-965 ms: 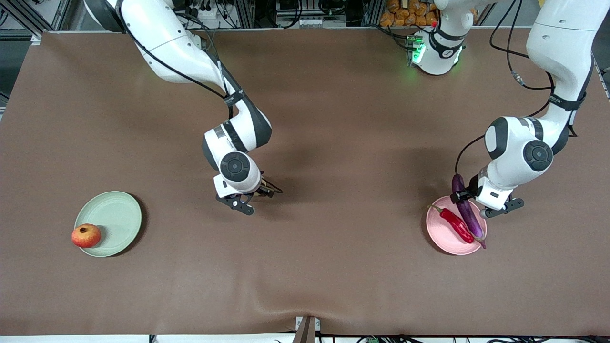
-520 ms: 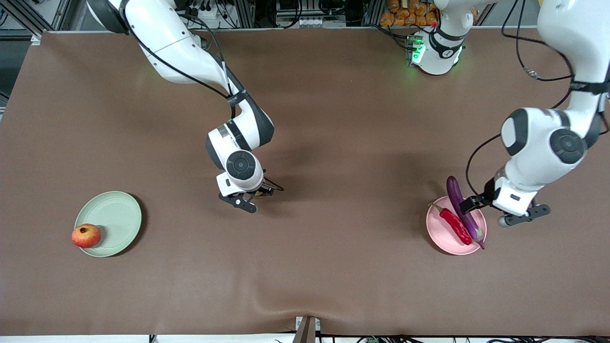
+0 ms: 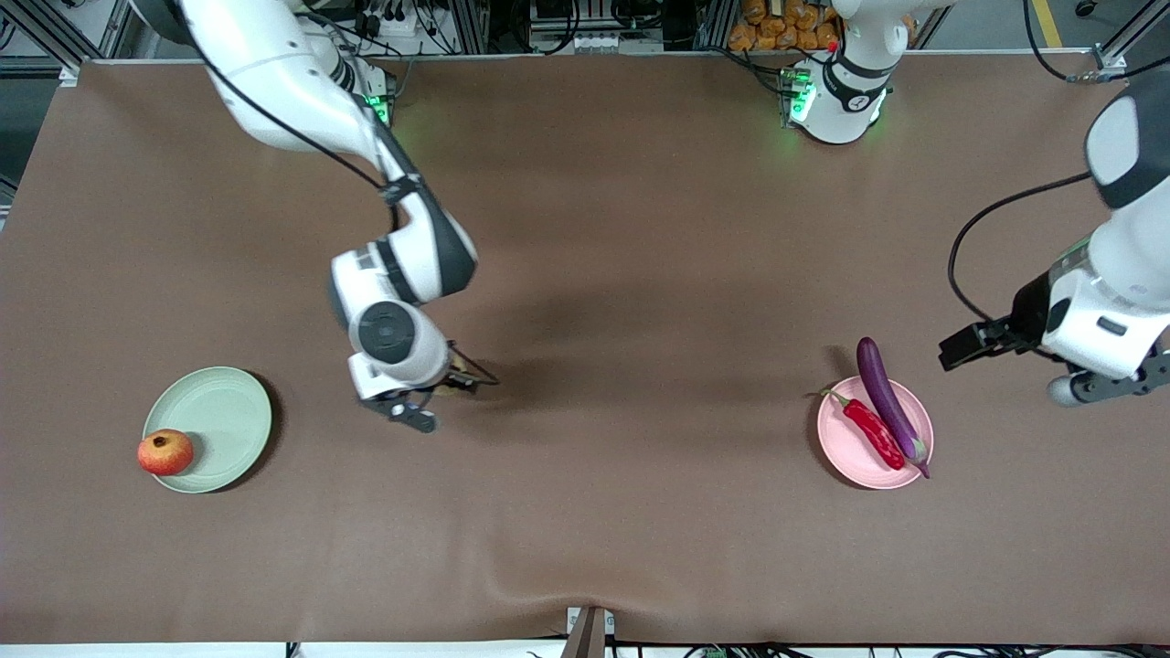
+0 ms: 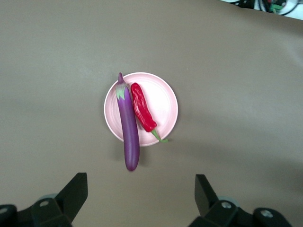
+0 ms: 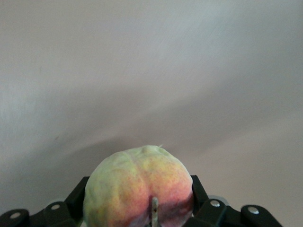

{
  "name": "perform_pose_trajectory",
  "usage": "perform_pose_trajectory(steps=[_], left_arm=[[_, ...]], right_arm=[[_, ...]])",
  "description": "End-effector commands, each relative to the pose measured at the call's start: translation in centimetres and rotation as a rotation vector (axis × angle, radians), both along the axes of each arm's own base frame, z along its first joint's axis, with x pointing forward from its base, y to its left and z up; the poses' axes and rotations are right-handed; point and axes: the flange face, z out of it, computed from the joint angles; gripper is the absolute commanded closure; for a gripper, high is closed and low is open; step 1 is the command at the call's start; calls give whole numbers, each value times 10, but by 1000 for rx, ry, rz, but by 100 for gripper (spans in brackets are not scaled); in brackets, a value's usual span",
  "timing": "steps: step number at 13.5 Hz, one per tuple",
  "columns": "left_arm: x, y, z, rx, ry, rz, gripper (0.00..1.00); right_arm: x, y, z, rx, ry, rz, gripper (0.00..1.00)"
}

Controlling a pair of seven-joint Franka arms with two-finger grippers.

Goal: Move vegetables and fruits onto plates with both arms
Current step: 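Grasp the peach with the right gripper while the left gripper withdraws, then lower the peach onto the green plate and open the right gripper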

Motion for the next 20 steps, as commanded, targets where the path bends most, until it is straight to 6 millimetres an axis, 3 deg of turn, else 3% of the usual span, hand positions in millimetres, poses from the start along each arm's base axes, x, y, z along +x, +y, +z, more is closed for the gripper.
perform_pose_trajectory(steps=[1,4,5,6,7,9,10,12,13,14,20], left_arm=[[-35,-2,64,24,-52,-14,0],[-57,3,84,43,-1,-70,0],[-72,10,108,39,-38,-78,0],[-76,11,114,29,-45,-79,0],[-77,15,114,27,-35,-77,0],[-84,21,116,37,-16,-104,0],[-84,23,116,40,-10,-129,0],[-87,25,114,43,3,-132,0],[-90,22,108,49,19,-136,0],[-94,30,103,51,33,-122,0],[-127,30,90,41,69,-131,0]], right_arm=[[17,-82,43,32,5,147,63],[39,-197,42,74,13,340,63],[43,-237,41,90,14,402,63],[48,-269,36,107,1,483,59],[53,-300,29,118,-16,556,56],[56,-337,10,133,-39,668,55],[59,-343,7,133,-68,713,53],[68,-353,3,102,-139,813,36],[72,-356,5,82,-174,861,13],[73,-356,7,82,-187,882,0],[64,-348,21,138,-147,837,0]])
